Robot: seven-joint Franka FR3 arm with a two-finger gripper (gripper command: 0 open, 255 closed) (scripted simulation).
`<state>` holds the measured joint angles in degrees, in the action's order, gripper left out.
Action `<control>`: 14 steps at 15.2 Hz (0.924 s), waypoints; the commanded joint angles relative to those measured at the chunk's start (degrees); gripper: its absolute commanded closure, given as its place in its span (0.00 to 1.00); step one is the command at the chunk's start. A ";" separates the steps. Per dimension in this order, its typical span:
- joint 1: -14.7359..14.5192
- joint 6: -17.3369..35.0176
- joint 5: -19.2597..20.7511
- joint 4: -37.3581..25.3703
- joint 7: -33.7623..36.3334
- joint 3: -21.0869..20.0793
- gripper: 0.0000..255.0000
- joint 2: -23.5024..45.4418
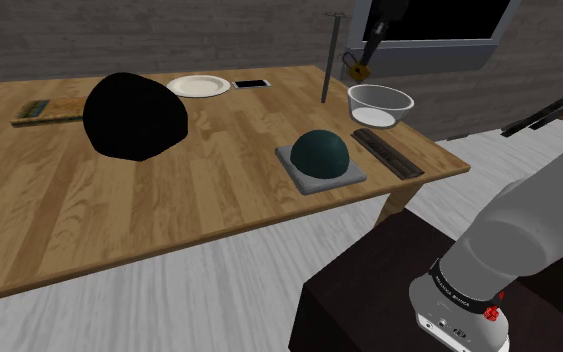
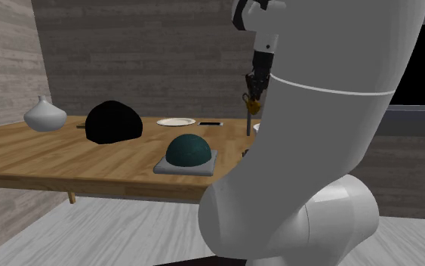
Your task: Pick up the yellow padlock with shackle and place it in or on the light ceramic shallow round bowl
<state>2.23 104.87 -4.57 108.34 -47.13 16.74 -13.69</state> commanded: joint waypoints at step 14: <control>4.89 0.56 -0.77 0.74 -14.52 9.28 1.00 1.54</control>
<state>7.09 104.74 -5.40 108.24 -61.58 26.03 -11.98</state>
